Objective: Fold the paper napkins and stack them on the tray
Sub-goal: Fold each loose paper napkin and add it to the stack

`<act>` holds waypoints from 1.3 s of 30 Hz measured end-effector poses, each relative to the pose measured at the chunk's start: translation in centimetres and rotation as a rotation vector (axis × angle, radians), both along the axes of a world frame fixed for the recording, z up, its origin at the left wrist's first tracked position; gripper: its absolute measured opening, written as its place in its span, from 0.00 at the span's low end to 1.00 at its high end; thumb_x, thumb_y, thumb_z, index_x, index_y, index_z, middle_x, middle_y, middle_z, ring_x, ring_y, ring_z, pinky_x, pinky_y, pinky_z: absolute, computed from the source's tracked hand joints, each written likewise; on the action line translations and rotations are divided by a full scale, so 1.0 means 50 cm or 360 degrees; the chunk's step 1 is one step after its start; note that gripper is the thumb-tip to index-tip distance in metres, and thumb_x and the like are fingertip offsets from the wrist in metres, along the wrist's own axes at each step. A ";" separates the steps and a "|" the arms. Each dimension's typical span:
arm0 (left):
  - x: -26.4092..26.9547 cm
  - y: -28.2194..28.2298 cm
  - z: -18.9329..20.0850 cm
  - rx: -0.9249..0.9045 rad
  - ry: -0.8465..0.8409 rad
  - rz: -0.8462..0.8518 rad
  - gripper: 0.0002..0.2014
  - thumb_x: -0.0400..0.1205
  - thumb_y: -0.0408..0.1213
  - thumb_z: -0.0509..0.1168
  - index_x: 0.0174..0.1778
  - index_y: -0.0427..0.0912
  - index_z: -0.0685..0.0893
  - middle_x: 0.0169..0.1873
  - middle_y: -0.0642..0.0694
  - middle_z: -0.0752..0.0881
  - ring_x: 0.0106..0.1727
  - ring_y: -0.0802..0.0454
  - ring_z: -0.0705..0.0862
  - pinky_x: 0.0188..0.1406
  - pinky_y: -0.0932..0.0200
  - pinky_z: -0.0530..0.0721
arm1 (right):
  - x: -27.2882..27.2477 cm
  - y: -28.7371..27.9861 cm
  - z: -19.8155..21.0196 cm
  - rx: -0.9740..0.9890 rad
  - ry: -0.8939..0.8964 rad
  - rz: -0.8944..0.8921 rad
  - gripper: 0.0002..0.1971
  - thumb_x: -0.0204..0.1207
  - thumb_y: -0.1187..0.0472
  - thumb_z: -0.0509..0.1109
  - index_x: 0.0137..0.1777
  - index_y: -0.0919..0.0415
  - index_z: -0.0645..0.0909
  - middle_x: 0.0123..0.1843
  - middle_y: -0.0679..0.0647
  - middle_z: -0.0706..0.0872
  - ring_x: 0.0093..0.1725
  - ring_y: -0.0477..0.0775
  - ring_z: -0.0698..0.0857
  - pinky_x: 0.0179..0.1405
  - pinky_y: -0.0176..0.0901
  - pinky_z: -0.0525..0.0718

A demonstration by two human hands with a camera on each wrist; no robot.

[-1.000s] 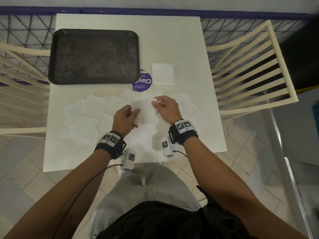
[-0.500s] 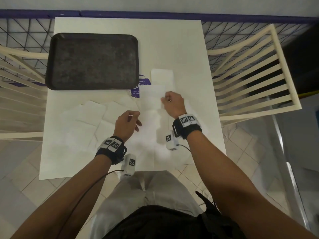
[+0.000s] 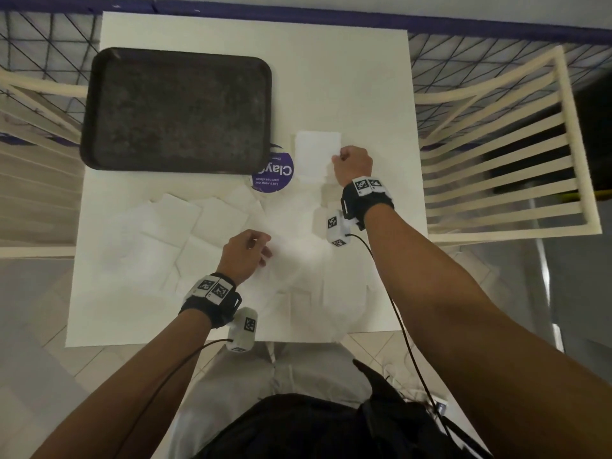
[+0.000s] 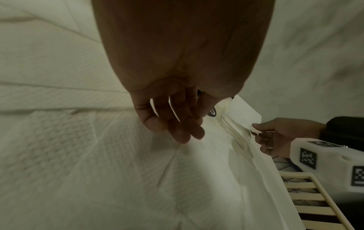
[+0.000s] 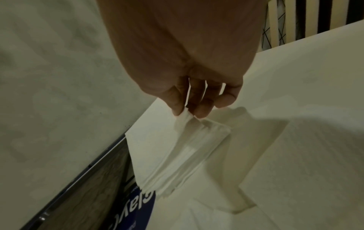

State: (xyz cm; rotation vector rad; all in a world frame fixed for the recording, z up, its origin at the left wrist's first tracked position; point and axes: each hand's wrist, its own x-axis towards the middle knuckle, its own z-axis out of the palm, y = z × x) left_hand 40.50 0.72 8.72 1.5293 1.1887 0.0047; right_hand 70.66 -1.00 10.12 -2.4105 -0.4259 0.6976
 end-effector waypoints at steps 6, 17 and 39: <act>0.011 0.004 -0.010 0.0031 0.0086 0.0018 0.06 0.88 0.40 0.66 0.54 0.44 0.87 0.37 0.49 0.93 0.34 0.49 0.91 0.34 0.61 0.81 | -0.005 -0.003 -0.015 0.0025 0.0014 -0.0008 0.14 0.79 0.59 0.73 0.63 0.59 0.84 0.60 0.57 0.88 0.59 0.55 0.86 0.52 0.37 0.78; 0.036 -0.003 -0.027 0.0172 0.0347 0.0027 0.10 0.81 0.48 0.74 0.49 0.46 0.87 0.46 0.47 0.92 0.55 0.44 0.88 0.64 0.48 0.85 | -0.126 -0.125 -0.012 0.0067 0.0096 0.0168 0.09 0.78 0.65 0.68 0.46 0.52 0.89 0.44 0.45 0.88 0.45 0.45 0.85 0.38 0.12 0.70; 0.014 0.003 0.005 0.0047 -0.0124 0.0178 0.05 0.79 0.39 0.77 0.48 0.50 0.89 0.44 0.50 0.92 0.47 0.50 0.90 0.55 0.51 0.89 | -0.274 -0.183 -0.030 -0.0175 0.0188 0.0224 0.05 0.78 0.55 0.72 0.51 0.52 0.87 0.51 0.48 0.91 0.53 0.52 0.88 0.55 0.40 0.83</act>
